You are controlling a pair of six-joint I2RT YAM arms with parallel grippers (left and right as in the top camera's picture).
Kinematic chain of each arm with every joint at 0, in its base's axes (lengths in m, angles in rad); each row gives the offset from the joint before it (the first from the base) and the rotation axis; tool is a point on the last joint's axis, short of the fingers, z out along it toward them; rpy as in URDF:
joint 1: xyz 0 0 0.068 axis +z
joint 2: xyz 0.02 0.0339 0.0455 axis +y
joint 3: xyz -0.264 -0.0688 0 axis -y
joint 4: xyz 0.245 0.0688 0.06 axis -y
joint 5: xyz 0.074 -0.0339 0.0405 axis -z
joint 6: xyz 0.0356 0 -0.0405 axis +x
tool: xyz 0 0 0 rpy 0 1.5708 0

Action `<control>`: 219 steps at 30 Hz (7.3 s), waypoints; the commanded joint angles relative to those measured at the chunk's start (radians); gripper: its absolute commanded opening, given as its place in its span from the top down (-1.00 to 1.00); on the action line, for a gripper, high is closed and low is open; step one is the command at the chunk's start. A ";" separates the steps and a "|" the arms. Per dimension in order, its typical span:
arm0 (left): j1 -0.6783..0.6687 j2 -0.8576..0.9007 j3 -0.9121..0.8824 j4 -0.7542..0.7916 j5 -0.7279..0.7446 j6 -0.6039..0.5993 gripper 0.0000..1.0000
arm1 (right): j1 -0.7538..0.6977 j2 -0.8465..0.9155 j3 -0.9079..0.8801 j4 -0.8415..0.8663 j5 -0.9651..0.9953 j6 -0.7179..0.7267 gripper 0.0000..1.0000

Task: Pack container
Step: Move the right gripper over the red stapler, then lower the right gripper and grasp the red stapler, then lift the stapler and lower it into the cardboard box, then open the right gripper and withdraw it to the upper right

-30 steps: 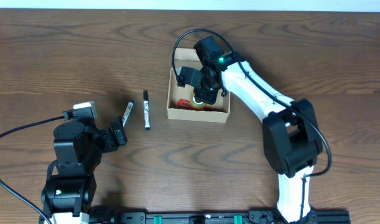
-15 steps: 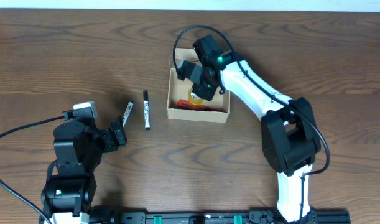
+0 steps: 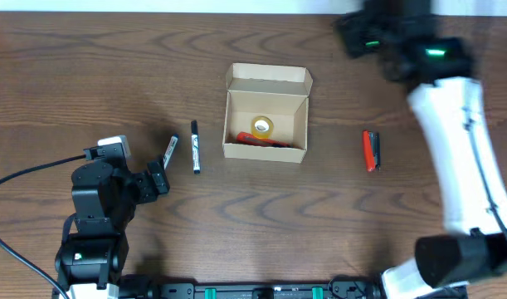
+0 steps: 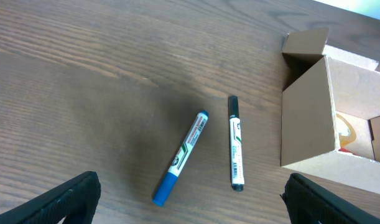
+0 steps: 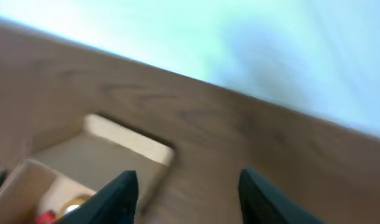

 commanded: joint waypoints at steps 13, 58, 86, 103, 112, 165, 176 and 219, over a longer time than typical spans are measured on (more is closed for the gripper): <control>-0.003 -0.001 0.026 -0.001 0.002 0.018 -0.90 | -0.198 -0.069 -0.247 -0.267 0.164 0.364 -0.17; -0.003 -0.001 0.026 -0.027 0.011 0.018 -0.90 | -0.200 0.050 -0.888 0.412 0.051 0.271 -0.77; -0.003 -0.001 0.026 -0.027 0.010 0.018 -0.90 | -0.200 0.051 -0.874 0.332 0.123 0.270 -0.68; -0.003 -0.001 0.026 -0.030 0.010 0.018 -0.90 | -0.200 0.147 -0.882 0.311 0.119 0.271 -0.46; -0.003 -0.001 0.026 -0.029 0.009 0.018 -0.90 | -0.200 0.147 -0.882 0.314 0.119 0.275 0.75; -0.003 -0.001 0.026 -0.029 0.002 0.019 -0.90 | 0.374 0.221 -0.107 -0.164 0.003 -0.795 0.99; -0.003 -0.001 0.026 -0.030 0.002 0.041 -0.90 | 0.405 0.351 -0.107 -0.111 -0.063 -0.756 0.98; -0.003 -0.001 0.026 -0.087 0.011 0.059 -0.90 | 0.271 0.175 0.103 -0.154 -0.054 -0.423 -0.35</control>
